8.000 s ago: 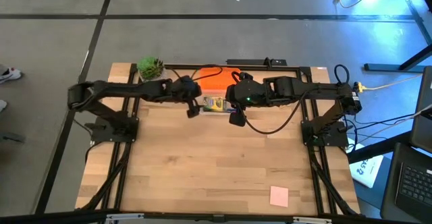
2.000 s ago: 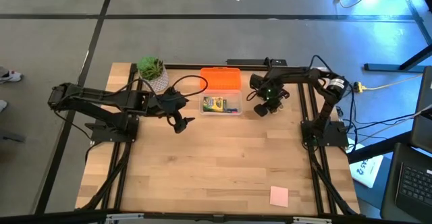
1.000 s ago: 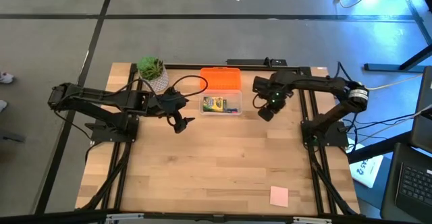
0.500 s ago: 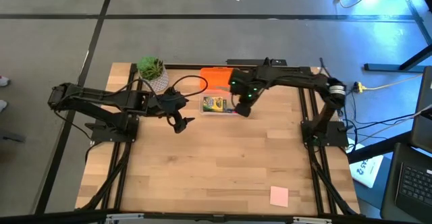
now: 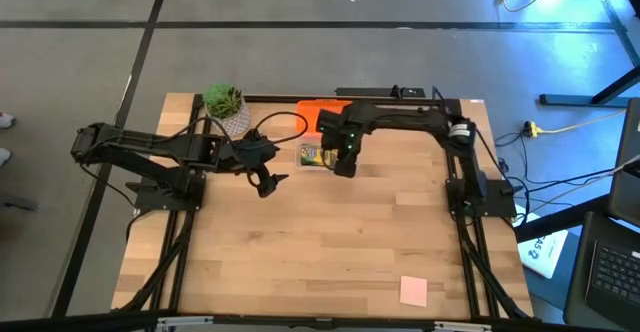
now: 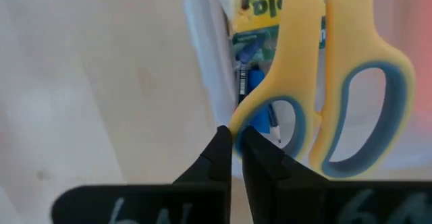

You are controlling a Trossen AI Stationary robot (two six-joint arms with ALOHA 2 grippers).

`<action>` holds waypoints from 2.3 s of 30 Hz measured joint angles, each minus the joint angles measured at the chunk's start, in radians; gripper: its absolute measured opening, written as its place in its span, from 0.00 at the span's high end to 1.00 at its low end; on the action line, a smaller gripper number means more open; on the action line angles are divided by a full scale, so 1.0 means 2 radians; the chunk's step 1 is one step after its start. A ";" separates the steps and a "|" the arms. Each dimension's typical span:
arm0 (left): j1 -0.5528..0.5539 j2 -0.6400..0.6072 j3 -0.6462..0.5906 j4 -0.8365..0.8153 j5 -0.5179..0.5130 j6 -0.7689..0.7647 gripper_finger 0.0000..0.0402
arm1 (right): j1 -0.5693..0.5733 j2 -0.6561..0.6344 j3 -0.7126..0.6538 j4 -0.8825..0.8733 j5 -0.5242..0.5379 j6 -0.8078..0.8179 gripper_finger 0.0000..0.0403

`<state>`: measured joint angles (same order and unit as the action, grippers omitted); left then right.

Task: Pack school essentials
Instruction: Put the yellow scissors into the orange supply box, then adjust the orange supply box

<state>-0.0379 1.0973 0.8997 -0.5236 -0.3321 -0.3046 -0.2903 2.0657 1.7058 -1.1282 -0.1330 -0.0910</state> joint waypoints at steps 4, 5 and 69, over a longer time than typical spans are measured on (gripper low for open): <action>0.000 0.000 0.000 0.000 0.000 0.000 0.00 | -0.007 0.018 0.000 0.000 0.000 -0.007 0.95; 0.000 0.000 0.000 0.000 0.000 0.000 0.00 | -0.008 0.021 0.000 0.002 0.000 -0.010 0.95; 0.000 0.000 0.000 0.000 0.000 -0.001 0.00 | -0.022 0.026 0.076 -0.032 0.004 0.028 0.70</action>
<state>-0.0380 1.0973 0.9001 -0.5236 -0.3313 -0.3073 -0.3347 2.1170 1.8569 -1.1927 -0.1253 -0.0349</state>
